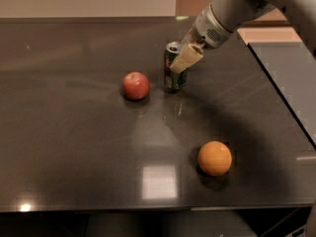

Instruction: Move green can near apple

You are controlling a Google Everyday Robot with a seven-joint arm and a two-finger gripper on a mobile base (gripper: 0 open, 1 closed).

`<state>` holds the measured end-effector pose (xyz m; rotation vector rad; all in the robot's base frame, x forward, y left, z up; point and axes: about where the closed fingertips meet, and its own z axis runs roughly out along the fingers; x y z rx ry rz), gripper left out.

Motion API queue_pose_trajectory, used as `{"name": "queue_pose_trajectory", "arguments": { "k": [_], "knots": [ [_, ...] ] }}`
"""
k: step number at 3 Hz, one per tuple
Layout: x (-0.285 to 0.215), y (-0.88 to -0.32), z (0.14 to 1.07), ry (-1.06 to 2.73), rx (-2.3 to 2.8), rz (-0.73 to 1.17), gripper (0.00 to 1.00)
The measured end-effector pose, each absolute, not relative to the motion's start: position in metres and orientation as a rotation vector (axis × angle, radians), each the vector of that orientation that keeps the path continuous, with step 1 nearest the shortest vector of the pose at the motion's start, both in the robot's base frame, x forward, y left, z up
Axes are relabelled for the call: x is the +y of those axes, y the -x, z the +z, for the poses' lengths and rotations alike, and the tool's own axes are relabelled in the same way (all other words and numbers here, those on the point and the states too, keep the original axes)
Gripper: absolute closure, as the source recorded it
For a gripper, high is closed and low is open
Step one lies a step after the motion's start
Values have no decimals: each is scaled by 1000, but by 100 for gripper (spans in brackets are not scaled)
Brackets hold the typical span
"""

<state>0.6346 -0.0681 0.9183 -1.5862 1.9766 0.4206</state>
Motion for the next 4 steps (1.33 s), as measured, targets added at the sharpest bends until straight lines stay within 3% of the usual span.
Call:
{"name": "queue_pose_trajectory", "arguments": {
  "k": [1, 2, 4],
  "knots": [
    [-55, -620, 914, 1634, 1942, 457, 100],
    [-47, -610, 911, 1668, 1912, 470, 82],
    [-40, -602, 908, 1694, 1882, 489, 35]
  ]
}}
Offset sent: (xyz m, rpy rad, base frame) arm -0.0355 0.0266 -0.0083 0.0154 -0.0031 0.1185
